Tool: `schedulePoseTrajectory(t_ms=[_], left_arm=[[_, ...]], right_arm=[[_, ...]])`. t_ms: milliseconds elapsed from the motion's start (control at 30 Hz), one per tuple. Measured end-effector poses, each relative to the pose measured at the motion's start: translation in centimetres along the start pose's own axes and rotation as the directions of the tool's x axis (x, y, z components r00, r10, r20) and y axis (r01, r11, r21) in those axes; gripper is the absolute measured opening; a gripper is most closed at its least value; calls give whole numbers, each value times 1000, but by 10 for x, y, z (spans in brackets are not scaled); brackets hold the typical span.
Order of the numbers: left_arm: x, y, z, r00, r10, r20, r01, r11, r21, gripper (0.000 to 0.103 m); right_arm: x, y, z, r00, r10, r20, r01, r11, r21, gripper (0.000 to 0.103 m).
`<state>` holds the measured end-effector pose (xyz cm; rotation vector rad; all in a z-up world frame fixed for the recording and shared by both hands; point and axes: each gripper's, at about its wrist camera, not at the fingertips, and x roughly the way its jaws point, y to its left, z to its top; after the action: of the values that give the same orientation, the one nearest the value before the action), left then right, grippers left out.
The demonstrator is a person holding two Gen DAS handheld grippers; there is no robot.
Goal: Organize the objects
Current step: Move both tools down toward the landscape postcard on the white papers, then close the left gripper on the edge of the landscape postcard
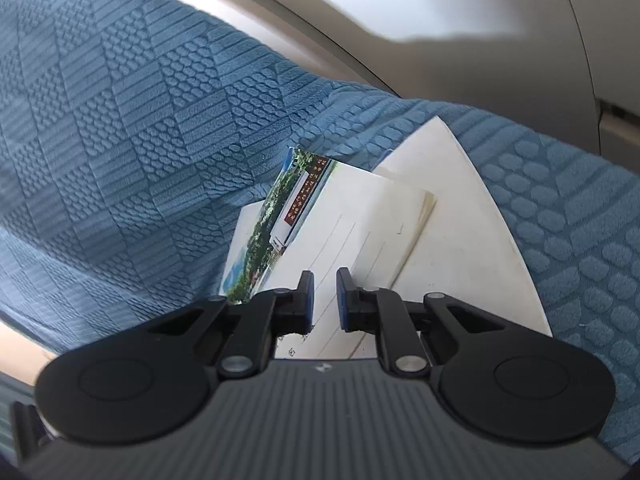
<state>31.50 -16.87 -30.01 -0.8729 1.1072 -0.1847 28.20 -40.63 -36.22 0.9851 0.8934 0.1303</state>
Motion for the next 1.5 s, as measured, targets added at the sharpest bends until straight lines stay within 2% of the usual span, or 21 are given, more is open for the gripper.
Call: schedulePoseTrajectory(t_ms=[67,200,333,367,400,467,633,733,800,867,933,1133,1233,1300,1367,1400,1500], left_arm=[[-5,-1,1,1000,-28,5,28,1000,4,52],[-12,5,5,992,-122,18,123,991,-59,52],[-10,23,8,983,-183,31,186,965,-186,38],[-6,27,8,980,-195,27,196,957,-215,28],[-2,30,7,976,-217,20,215,948,-236,22],[6,33,4,967,-255,11,248,929,-274,19],[16,28,2,979,-202,25,201,940,-275,16],[20,24,5,986,-165,25,166,945,-280,3],[20,22,7,986,-161,31,163,945,-284,3],[17,23,8,984,-176,40,180,936,-303,4],[16,21,10,985,-166,45,171,940,-296,3],[8,22,9,985,-164,60,175,933,-313,2],[5,26,5,983,-172,64,183,925,-334,2],[1,29,1,983,-175,63,186,921,-342,1],[-3,32,0,978,-197,63,206,911,-358,1],[-6,33,0,977,-204,61,212,907,-364,1],[-17,27,0,978,-199,60,207,920,-332,1]], right_arm=[[1,-6,1,1000,20,-4,-20,999,38,11],[3,-15,0,998,62,-14,-60,992,108,11],[8,-20,-2,994,103,-29,-97,981,166,8],[8,-20,-3,994,107,-28,-100,980,172,8],[8,-21,-3,993,111,-27,-104,978,179,8],[10,-23,-3,993,117,-32,-109,975,194,4],[10,-25,-3,991,126,-40,-114,967,227,0],[9,-24,-2,991,130,-44,-116,963,242,1],[8,-25,-1,989,140,-51,-122,955,271,7],[3,-21,0,987,152,-59,-131,955,267,8],[-5,-14,0,983,172,-65,-152,959,241,8],[-18,-8,-6,958,261,-117,-225,941,251,11],[-26,-11,-7,951,287,-115,-246,928,279,34],[-28,-13,-7,941,320,-106,-275,911,308,60],[-29,-13,-7,940,325,-106,-278,906,319,67],[-29,-13,-8,942,316,-111,-267,909,321,67],[-27,-12,-9,947,298,-122,-246,913,326,67]])
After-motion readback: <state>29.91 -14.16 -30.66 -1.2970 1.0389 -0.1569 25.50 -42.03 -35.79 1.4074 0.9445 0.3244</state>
